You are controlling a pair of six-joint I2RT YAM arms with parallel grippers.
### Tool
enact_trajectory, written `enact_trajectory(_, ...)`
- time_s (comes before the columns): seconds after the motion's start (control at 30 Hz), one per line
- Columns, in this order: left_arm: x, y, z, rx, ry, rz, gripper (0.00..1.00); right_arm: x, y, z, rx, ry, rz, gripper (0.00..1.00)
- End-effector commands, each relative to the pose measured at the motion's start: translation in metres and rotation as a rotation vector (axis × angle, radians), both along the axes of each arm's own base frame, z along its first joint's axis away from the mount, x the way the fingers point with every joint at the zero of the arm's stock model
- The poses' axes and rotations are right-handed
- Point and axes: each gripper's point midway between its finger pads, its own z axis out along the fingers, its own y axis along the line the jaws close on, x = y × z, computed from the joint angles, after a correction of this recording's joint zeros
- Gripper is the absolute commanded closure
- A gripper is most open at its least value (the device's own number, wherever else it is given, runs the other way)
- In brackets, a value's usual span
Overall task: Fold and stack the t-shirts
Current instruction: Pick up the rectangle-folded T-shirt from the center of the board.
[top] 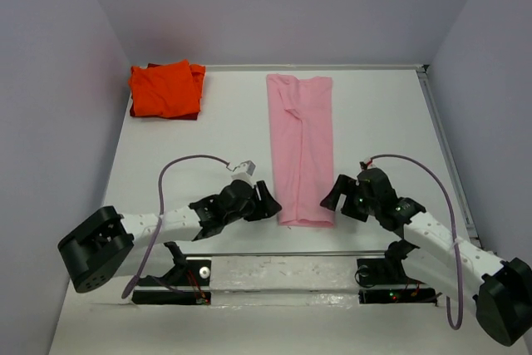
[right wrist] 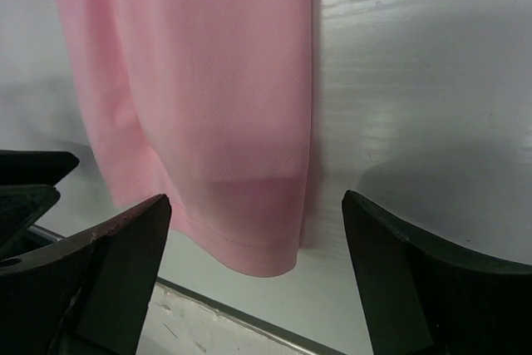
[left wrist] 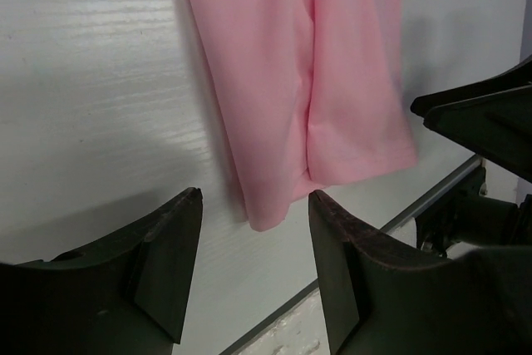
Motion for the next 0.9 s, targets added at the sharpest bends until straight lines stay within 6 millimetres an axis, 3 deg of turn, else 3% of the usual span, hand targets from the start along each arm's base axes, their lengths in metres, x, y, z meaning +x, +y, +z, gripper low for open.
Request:
enact_trajectory(0.0, -0.006, -0.012, -0.013, -0.024, 0.023, -0.020, 0.37, -0.010, 0.002, -0.011, -0.003, 0.045, -0.024, 0.11)
enact_trajectory(0.2, -0.013, -0.029, -0.031, 0.005, 0.052, -0.063, 0.37, -0.018, 0.006, -0.028, -0.034, 0.096, -0.009, 0.13)
enact_trajectory(0.43, -0.015, -0.038, -0.040, 0.011, 0.066, -0.075, 0.37, -0.027, 0.017, -0.033, -0.015, 0.112, 0.033, 0.25)
enact_trajectory(0.7, -0.020, -0.032, -0.036, 0.000, 0.059, -0.071, 0.40, -0.032, 0.019, -0.036, -0.014, 0.121, 0.060, 0.55)
enact_trajectory(0.73, -0.020, -0.031, -0.034, -0.004, 0.059, -0.068, 0.40, -0.033, 0.019, -0.035, -0.014, 0.123, 0.063, 0.65)
enact_trajectory(0.87, -0.021, -0.024, -0.030, 0.002, 0.046, -0.053, 0.46, -0.031, 0.019, -0.033, -0.019, 0.117, 0.067, 0.90)
